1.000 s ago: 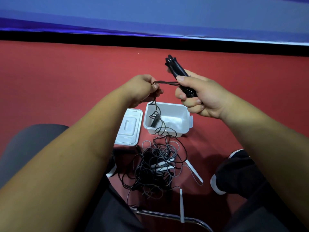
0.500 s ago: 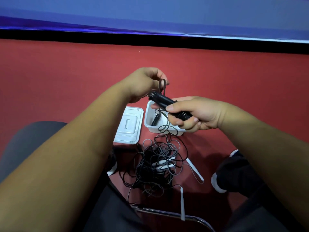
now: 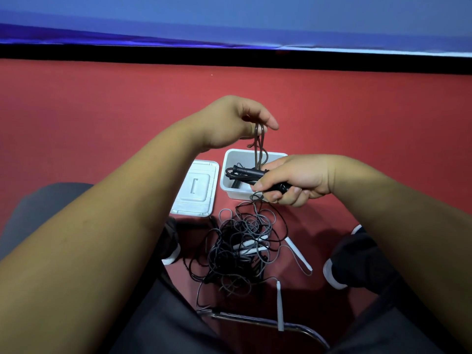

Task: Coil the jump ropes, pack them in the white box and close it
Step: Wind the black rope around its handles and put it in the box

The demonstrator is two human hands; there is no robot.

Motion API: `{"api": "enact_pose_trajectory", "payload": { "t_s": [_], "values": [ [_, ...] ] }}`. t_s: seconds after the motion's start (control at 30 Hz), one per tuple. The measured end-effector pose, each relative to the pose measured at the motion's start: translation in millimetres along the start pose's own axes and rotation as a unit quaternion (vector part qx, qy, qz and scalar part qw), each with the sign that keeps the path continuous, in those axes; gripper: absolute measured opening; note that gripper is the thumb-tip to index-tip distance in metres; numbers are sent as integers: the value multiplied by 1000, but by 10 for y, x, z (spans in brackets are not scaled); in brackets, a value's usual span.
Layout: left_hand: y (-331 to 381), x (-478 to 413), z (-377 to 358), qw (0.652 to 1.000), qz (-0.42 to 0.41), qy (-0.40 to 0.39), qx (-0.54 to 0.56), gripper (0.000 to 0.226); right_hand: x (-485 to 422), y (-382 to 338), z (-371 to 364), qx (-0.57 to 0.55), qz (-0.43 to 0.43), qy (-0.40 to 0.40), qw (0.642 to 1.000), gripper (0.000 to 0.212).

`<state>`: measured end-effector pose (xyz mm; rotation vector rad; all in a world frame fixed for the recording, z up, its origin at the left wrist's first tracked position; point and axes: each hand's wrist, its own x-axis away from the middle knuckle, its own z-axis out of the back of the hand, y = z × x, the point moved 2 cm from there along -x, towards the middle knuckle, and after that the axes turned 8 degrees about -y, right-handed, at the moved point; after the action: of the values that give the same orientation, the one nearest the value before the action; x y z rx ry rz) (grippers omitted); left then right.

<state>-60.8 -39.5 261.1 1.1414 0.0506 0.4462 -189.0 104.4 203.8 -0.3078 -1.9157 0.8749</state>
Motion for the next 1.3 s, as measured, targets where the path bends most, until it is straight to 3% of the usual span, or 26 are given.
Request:
{"api": "enact_pose_trajectory", "payload": {
  "t_s": [0.2, 0.4, 0.57, 0.7, 0.9, 1.03, 1.17, 1.23, 1.3],
  "values": [
    [59, 6, 68, 992, -59, 22, -110, 19, -36, 7, 122, -17, -7, 85, 996, 11],
    [68, 43, 151, 969, -85, 79, -218, 21, 20, 2, 476, -41, 34, 240, 969, 12],
    [4, 47, 72, 954, -34, 22, -298, 30, 72, 11, 646, -91, 83, 334, 934, 16],
    [-103, 29, 5, 956, 37, -22, -292, 30, 78, -13, 656, -122, 122, 339, 925, 11],
    [-198, 4, -115, 944, 126, -29, -305, 17, 107, -98, 596, -172, 177, 251, 936, 15],
    [-308, -22, -182, 974, 173, -1, -148, 10, 139, -203, 475, -203, 205, 211, 934, 22],
    [-273, -24, -119, 989, 135, 44, 40, 20, 166, -238, 455, -247, 220, 242, 912, 56],
    [-216, -25, -61, 991, 93, 56, 74, 23, 175, -220, 475, -280, 229, 257, 896, 56],
    [-181, -26, -6, 996, 57, 64, 35, 21, 185, -204, 496, -297, 235, 263, 887, 52]
  ]
}}
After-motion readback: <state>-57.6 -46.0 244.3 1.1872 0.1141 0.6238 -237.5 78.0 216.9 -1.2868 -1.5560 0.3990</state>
